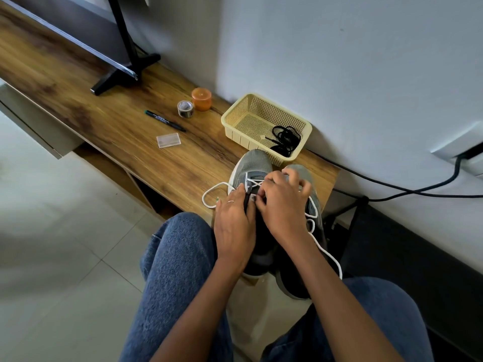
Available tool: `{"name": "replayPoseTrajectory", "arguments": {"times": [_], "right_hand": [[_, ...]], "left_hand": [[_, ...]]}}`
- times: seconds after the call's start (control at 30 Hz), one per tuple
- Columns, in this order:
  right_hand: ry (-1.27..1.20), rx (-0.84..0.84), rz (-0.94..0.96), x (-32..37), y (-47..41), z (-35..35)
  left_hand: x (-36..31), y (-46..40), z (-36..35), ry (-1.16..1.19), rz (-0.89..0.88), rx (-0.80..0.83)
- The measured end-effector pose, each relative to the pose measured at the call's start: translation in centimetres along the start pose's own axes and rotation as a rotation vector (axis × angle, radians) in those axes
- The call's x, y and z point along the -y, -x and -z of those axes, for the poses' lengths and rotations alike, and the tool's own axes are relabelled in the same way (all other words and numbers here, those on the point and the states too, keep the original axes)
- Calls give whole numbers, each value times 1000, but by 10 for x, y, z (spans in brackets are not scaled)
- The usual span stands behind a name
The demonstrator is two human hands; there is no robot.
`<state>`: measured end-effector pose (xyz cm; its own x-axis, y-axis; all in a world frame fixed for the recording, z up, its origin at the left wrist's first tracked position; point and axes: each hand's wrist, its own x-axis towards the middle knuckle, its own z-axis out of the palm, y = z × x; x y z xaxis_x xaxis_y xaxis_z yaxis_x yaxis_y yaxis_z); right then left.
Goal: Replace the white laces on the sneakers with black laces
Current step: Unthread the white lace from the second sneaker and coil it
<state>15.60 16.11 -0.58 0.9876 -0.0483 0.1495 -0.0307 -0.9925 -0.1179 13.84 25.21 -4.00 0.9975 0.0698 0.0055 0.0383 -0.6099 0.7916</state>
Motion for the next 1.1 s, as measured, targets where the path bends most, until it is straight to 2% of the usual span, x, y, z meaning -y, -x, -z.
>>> {"name": "replayPoseTrajectory", "arguments": {"times": [0.13, 0.23, 0.33, 0.47, 0.6, 0.7, 0.8, 1.1], "right_hand": [[-58, -127, -48, -4, 2, 1], [-220, -307, -221, -9, 3, 12], [-334, -347, -396, -24, 3, 22], [-276, -268, -419, -37, 8, 21], [-330, -177, -224, -29, 11, 18], [-372, 9, -95, -20, 13, 13], [-383, 111, -85, -18, 15, 6], [-373, 87, -113, -19, 26, 2]], "left_hand": [[-1, 1, 2, 4, 6, -8], [-3, 0, 3, 13, 2, -18], [-7, 2, 4, 52, 3, -35], [-9, -3, 4, 71, -128, -106], [-10, -15, 0, -14, -271, -153], [-6, -22, -6, -117, -340, -110], [-4, -26, -6, -198, -329, -42], [-4, -30, -9, -336, -308, -60]]}}
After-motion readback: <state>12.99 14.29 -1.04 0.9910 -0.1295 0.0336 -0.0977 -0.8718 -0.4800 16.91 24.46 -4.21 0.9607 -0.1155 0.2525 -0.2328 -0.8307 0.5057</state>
